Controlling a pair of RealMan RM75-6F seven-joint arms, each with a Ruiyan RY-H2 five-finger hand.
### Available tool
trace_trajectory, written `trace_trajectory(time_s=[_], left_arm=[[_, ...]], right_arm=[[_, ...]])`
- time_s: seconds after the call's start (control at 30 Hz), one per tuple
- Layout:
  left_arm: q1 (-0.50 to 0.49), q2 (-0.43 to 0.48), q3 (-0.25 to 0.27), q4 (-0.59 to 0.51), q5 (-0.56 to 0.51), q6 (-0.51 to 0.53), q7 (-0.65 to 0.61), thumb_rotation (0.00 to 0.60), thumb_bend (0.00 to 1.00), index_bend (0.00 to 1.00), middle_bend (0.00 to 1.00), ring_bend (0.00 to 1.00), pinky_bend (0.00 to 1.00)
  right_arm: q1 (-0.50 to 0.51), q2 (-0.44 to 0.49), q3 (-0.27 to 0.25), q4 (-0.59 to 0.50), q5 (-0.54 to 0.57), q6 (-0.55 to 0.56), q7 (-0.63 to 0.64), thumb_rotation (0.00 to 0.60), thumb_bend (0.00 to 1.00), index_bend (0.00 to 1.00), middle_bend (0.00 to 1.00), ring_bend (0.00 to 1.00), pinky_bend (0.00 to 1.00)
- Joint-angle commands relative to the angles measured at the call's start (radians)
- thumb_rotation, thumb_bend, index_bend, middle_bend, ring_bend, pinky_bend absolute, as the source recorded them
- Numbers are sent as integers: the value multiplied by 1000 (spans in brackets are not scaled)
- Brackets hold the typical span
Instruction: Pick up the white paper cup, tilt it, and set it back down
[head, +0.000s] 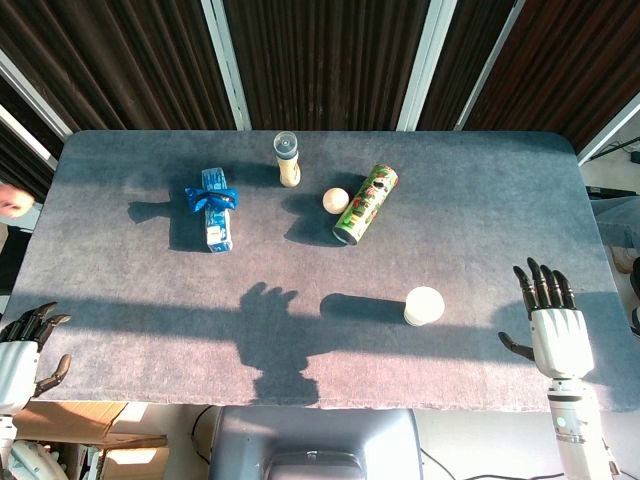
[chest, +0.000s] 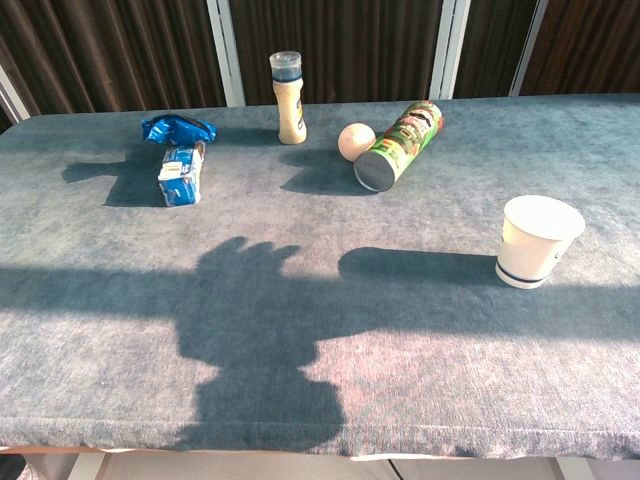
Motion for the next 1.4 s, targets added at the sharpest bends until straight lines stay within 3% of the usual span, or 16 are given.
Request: trace_trajectory(time_s=[0.03,0.27,0.5,0.87,1.17,1.4], left_arm=[[0,0,-1,-3,-3,0,0,600,368,267,115,128,229],[4,7,-1,-9,-6,2,-7,600,366,269,115,129,231],[5,8,-2,-12,-10,2,-8,600,363,271,117,130,232],[2,8,-3,-12,-13,-5,-12,600,364,278,122,133,235],[-1,11,-4,-9,-18,-15,-25,600,362,284,130,137,237],[1,15,-5,-8,-16,-12,-40,600,363,288,135,138,237]], right_arm=[[3,0,-2,3,-4,-6,7,600,92,27,0,5,190],[25,-6,-10,27,-27,-42,75,600,92,27,0,5,191],[104,-12,-26,112,-85,-160,314,600,92,24,8,7,193],[230,-97,-67,279,-168,-298,676,600,92,71,69,18,204],[272,-168,-66,352,-163,-331,742,600,93,113,110,55,248],[302,-253,-59,439,-143,-348,714,600,93,140,134,78,269]])
